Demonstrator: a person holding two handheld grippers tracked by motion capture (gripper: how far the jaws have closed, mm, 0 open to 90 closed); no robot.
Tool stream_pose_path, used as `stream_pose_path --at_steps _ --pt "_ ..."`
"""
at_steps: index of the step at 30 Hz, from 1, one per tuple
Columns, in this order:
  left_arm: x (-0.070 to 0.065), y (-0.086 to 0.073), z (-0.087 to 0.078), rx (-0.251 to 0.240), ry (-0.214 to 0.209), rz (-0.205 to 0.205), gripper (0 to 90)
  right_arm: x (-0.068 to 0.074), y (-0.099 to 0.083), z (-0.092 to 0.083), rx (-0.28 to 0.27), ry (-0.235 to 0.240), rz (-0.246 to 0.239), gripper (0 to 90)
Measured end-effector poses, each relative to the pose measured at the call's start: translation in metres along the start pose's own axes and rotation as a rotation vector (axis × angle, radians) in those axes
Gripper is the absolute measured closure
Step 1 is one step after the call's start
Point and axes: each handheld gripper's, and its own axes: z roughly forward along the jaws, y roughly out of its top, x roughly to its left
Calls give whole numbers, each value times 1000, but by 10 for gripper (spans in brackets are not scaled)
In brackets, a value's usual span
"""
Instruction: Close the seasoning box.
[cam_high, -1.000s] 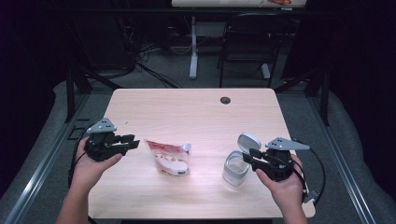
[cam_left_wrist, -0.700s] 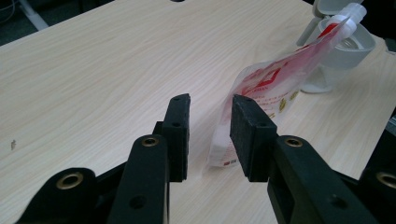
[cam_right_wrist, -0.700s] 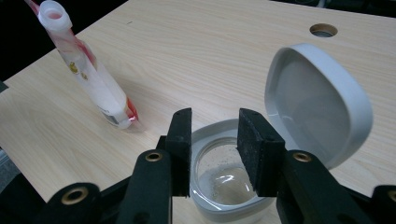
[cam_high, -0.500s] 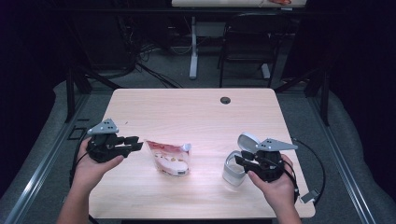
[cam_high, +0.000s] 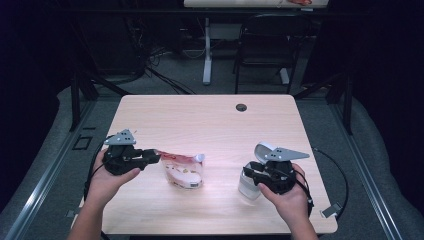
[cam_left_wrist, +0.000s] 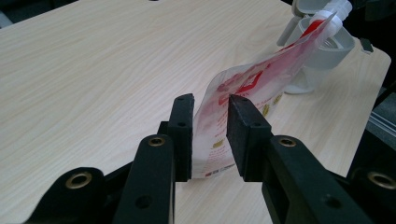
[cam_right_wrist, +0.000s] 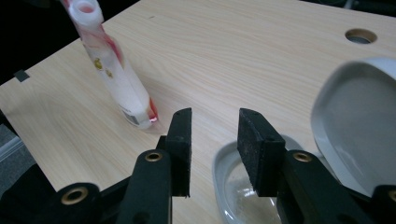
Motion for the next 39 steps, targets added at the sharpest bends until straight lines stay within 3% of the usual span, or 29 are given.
stream_pose_path --at_steps 10,17,26,30,39 --pt "1 -2 9 -9 -15 -19 697 7 11 16 8 38 -40 620" --pt "0 -3 14 -4 -7 5 695 13 16 28 12 68 -53 574" --pt "1 -4 16 -10 -6 1 706 21 20 41 35 76 -82 554" --pt "1 -4 16 -11 -7 1 713 29 24 51 36 102 -118 548" --pt "2 -4 15 -8 -8 2 722 42 34 68 45 144 -142 538"
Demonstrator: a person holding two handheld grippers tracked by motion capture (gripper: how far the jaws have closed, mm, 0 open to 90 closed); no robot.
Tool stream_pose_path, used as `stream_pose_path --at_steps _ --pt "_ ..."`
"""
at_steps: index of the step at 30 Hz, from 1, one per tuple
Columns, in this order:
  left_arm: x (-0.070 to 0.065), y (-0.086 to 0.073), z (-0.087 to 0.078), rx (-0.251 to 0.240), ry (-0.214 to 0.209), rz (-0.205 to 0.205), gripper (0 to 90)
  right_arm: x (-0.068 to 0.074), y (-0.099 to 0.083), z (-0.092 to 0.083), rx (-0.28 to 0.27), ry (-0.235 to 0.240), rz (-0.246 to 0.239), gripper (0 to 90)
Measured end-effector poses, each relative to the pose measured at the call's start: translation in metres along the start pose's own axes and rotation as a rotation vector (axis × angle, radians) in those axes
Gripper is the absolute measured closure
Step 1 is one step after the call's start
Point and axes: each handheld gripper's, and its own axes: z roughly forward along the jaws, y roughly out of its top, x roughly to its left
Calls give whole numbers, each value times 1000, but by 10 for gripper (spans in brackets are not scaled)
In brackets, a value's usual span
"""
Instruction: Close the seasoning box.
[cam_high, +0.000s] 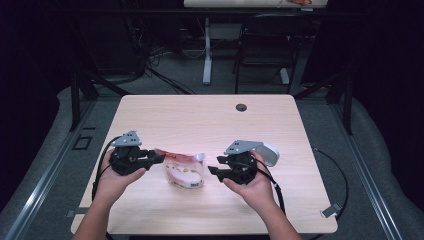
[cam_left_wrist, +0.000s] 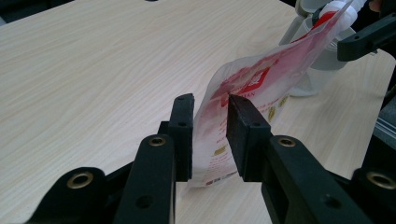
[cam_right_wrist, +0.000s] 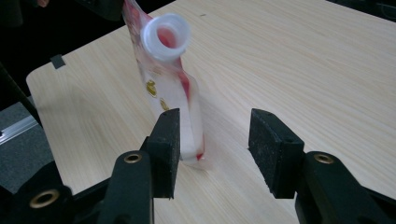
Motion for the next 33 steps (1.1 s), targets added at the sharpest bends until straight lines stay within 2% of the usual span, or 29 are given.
stream_pose_path --at_steps 15,21,28,33 --pt "0 0 0 -4 1 1 731 12 13 19 3 36 -33 527" --pt "0 0 0 -1 -6 1 746 16 17 23 -13 53 -47 547" --pt "0 0 -1 3 -5 5 770 20 21 25 3 42 -77 593" --pt "-1 1 -1 1 -4 17 791 20 23 24 -6 31 -77 621"
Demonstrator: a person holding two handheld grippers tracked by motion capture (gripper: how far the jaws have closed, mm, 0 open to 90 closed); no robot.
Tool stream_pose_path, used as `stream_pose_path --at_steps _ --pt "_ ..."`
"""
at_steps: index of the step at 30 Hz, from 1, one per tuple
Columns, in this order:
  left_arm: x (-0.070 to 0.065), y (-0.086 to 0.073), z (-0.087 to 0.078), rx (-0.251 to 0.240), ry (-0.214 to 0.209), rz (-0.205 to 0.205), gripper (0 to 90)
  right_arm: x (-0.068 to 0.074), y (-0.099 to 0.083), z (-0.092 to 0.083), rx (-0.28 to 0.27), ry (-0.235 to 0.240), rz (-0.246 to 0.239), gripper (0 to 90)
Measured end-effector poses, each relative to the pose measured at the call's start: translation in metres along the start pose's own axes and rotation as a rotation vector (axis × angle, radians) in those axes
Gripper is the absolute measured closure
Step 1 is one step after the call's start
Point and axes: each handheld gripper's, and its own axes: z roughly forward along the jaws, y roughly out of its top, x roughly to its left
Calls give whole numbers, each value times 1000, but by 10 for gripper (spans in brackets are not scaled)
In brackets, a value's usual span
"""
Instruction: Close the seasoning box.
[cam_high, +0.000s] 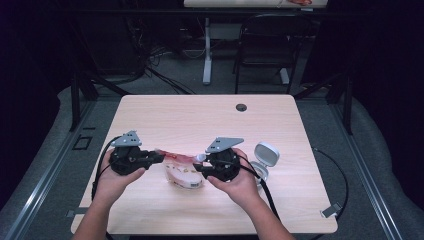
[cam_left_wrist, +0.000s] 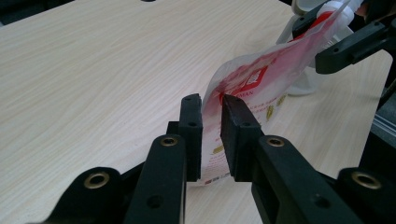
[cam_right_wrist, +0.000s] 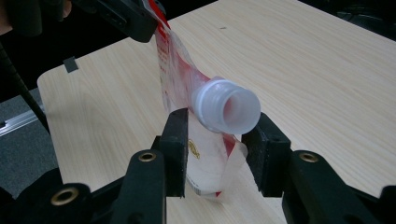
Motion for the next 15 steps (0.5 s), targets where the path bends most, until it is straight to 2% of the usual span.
stream_pose_path --at_steps 6,15 --pt "-4 1 0 -2 11 34 840 -1 0 -1 -2 -20 4 627" --pt "-6 3 -4 -19 13 35 896 1 -3 -5 -12 -27 0 642"
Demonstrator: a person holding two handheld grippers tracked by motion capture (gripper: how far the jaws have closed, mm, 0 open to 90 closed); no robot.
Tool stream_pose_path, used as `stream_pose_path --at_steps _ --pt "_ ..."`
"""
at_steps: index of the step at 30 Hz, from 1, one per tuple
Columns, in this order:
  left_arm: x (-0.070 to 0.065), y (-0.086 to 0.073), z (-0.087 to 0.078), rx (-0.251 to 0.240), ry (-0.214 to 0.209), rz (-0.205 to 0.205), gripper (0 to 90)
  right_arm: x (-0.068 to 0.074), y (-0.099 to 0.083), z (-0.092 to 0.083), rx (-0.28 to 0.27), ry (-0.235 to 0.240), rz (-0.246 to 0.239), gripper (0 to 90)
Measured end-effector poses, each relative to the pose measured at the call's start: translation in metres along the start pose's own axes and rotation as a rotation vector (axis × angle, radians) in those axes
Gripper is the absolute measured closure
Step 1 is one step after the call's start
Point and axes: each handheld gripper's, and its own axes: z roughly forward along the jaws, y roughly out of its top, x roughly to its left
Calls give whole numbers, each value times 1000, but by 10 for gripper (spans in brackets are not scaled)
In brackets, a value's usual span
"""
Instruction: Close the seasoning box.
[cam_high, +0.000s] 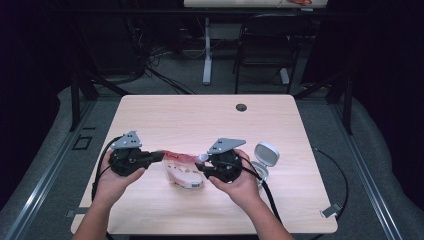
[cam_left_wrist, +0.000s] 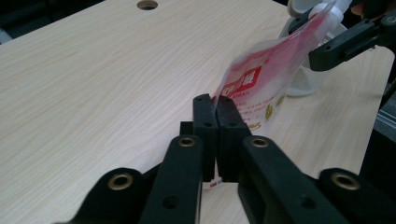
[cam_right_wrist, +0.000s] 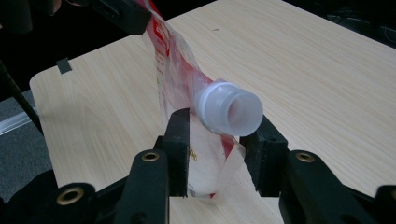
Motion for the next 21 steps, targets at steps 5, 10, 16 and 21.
stream_pose_path --at_steps 5,10,16,21 --pt "-4 1 1 -1 -13 6 900 0 -2 -4 -9 -6 -1 643" --pt "-10 4 2 -5 -26 24 900 -1 -7 -10 -20 -8 6 642" --pt "-21 8 8 -2 -40 46 900 -5 -13 -21 -30 -23 15 635" --pt "-29 9 16 -7 -50 48 900 -10 -19 -29 -32 -31 29 630"
